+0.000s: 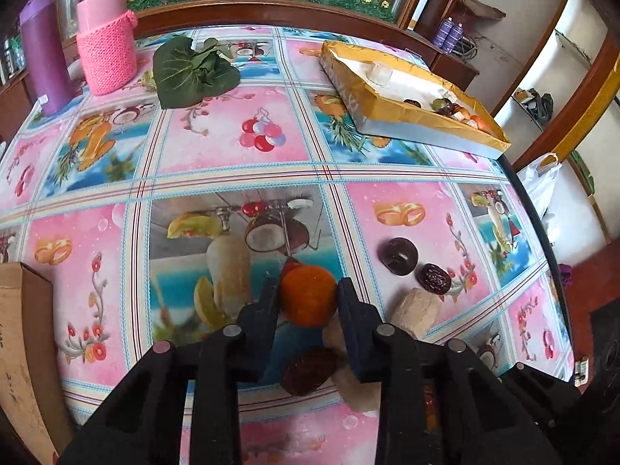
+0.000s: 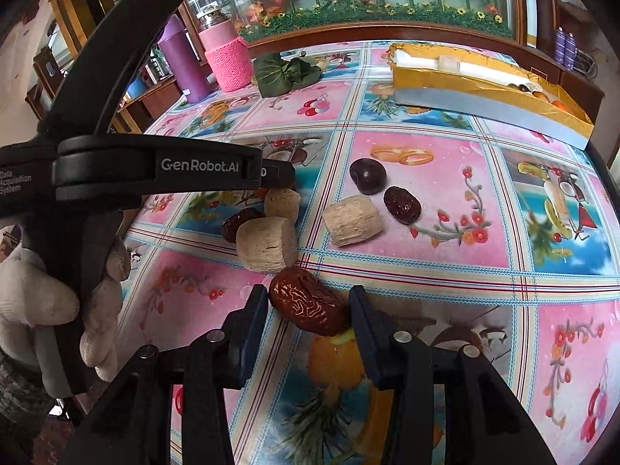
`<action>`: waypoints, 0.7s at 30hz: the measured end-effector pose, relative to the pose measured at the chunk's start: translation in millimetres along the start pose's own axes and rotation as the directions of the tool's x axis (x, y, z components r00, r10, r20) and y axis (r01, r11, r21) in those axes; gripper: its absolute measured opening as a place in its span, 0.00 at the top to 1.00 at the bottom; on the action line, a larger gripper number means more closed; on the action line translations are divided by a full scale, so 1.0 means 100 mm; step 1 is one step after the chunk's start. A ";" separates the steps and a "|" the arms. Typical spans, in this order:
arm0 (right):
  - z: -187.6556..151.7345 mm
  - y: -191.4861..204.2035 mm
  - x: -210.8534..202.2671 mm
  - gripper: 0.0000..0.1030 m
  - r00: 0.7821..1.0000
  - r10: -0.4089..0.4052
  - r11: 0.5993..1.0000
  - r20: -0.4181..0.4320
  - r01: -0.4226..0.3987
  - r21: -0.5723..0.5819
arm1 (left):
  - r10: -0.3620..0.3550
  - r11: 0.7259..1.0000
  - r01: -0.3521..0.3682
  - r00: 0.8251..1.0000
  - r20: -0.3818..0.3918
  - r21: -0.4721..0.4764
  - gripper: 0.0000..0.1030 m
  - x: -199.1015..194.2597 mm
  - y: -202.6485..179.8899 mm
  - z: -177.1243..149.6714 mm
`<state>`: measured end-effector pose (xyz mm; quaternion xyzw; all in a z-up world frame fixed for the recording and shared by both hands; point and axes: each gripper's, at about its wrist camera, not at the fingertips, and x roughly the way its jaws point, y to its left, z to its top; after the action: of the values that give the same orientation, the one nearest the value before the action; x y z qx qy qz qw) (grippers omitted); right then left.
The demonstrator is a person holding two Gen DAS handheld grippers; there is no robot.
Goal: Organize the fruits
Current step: 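Grasp a mandarin with the left tool while the right tool grasps a red date, then carry the mandarin and date into the cardboard box and open both tools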
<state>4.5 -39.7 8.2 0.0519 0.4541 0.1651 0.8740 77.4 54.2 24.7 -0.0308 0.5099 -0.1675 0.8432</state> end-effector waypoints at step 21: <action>-0.10 0.55 -0.59 0.56 0.995 -0.022 0.999 0.093 0.026 -0.043 | 0.078 0.967 0.004 0.947 0.312 -0.255 0.72 -1.69 1.04 -1.00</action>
<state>-48.0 -7.9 61.4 0.0347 0.4101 0.1620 0.8968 -55.5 217.1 96.9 -0.1549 0.3845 -0.0781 0.9067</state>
